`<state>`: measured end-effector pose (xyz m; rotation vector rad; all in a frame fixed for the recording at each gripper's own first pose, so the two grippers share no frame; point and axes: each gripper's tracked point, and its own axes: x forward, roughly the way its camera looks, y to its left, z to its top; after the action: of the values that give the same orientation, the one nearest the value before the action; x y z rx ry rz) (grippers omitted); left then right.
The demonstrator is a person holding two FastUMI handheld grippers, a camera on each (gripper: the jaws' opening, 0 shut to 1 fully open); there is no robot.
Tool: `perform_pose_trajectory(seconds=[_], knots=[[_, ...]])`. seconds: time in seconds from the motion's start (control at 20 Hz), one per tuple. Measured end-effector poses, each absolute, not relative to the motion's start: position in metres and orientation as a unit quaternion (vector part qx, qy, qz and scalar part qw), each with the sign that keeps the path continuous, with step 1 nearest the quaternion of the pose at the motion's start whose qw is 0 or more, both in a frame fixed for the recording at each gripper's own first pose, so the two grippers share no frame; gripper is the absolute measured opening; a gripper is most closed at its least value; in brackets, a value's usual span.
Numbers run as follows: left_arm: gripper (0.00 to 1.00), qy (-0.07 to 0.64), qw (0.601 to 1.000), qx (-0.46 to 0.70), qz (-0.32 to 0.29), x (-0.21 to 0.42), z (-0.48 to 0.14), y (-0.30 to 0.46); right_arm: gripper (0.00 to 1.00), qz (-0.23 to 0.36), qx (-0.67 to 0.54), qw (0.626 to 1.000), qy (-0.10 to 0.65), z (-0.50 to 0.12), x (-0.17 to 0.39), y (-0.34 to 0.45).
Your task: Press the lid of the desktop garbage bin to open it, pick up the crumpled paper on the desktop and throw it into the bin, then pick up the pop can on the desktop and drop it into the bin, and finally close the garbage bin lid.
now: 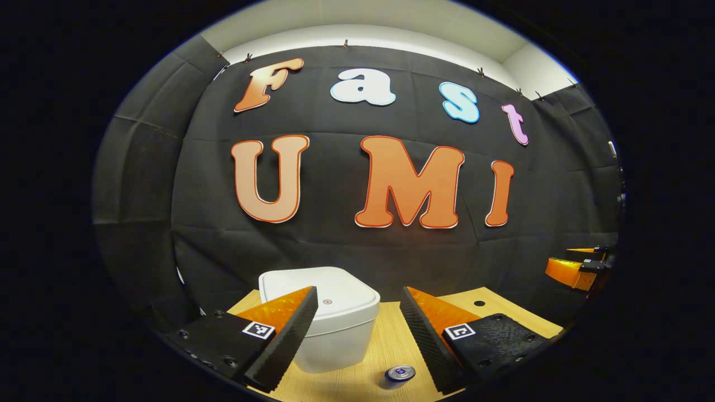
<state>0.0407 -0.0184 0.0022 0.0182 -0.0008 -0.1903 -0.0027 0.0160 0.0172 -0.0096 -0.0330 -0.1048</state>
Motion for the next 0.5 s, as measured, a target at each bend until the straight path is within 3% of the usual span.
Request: perform_pose_trajectory(seconds=[0.5], knots=[[0.94,0.003,0.995,0.017,-0.095,0.0405,0.0002,-0.0182,0.94,-0.044,-0.008,0.999,-0.016,0.0182,-0.0017,0.0175]])
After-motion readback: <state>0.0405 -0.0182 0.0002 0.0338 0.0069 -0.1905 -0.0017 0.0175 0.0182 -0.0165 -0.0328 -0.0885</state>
